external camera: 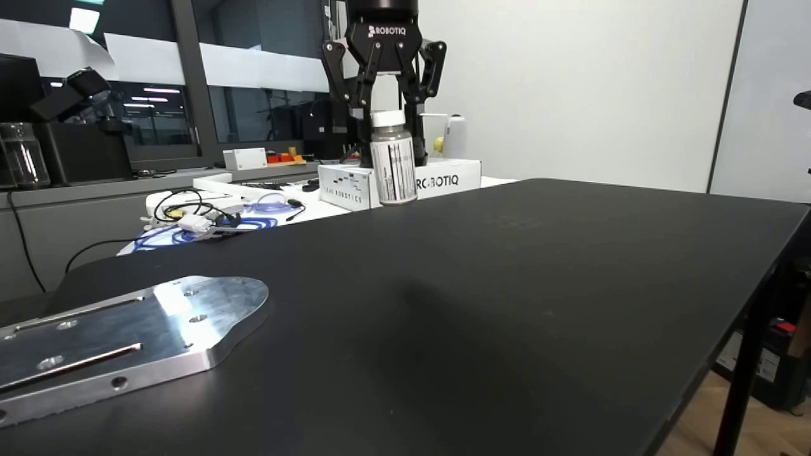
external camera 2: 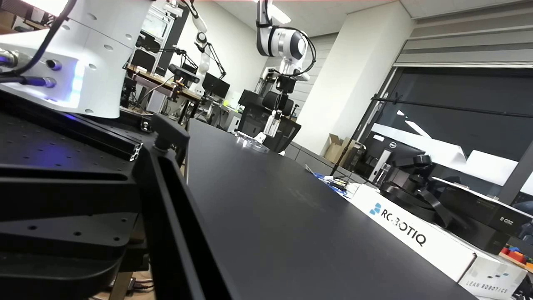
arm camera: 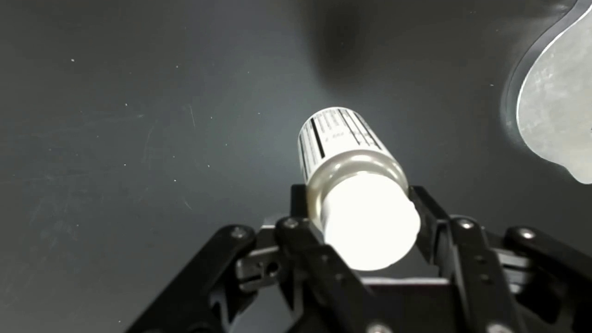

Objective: Pick up the bottle from the metal board and put it on the table.

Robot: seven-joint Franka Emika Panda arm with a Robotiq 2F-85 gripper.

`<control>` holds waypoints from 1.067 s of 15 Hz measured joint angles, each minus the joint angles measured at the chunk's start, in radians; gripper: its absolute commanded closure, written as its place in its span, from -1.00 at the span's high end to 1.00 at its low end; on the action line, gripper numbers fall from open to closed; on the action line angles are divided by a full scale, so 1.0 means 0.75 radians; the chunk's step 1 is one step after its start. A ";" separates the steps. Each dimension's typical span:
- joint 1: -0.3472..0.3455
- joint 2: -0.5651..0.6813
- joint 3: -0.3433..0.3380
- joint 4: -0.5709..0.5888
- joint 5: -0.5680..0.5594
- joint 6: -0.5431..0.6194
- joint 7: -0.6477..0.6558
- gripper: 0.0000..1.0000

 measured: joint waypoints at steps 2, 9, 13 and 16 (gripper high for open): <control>-0.007 -0.016 -0.003 -0.100 -0.067 0.117 0.062 -0.40; -0.049 -0.168 -0.003 -0.529 -0.094 0.496 0.181 -0.40; -0.076 -0.265 -0.021 -0.735 -0.095 0.692 0.221 -0.40; -0.090 -0.303 -0.049 -0.833 -0.083 0.746 0.226 -0.40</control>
